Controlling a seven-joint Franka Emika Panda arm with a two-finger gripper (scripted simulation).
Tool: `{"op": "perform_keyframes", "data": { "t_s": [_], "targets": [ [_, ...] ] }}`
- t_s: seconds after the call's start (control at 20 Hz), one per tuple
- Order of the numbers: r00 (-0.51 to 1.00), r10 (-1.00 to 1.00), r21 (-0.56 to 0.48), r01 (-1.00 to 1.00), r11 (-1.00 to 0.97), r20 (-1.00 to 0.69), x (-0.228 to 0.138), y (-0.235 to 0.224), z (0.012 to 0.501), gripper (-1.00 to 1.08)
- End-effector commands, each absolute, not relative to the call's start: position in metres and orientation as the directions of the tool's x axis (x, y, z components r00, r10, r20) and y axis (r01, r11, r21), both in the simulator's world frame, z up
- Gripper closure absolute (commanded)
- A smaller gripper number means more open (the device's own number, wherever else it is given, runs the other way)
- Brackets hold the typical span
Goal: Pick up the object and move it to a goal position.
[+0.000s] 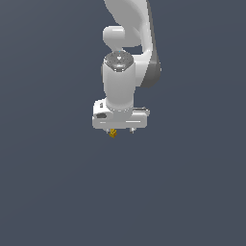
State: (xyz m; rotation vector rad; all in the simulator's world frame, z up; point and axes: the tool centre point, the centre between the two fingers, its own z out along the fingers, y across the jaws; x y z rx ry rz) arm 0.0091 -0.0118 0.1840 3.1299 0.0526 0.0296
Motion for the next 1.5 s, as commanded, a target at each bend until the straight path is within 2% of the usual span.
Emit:
{"op": "perform_keyframes", "data": {
  "t_s": [0.0, 0.45, 0.75, 1.1, 1.45],
  "targets": [
    [0.999, 0.034, 0.011, 0.034, -0.999, 0.019, 0.009, -0.012, 0.184, -0.92],
    [0.999, -0.007, 0.038, -0.009, -0.999, 0.044, 0.012, -0.051, 0.197, -0.92],
    [0.999, -0.018, 0.035, -0.019, -0.999, 0.043, 0.010, -0.050, 0.194, -0.92],
    [0.994, -0.104, 0.022, -0.105, -0.994, 0.038, -0.004, -0.052, 0.171, -0.92],
    [0.962, -0.271, 0.004, -0.271, -0.963, 0.023, -0.035, -0.056, 0.130, -0.92]
  ]
}}
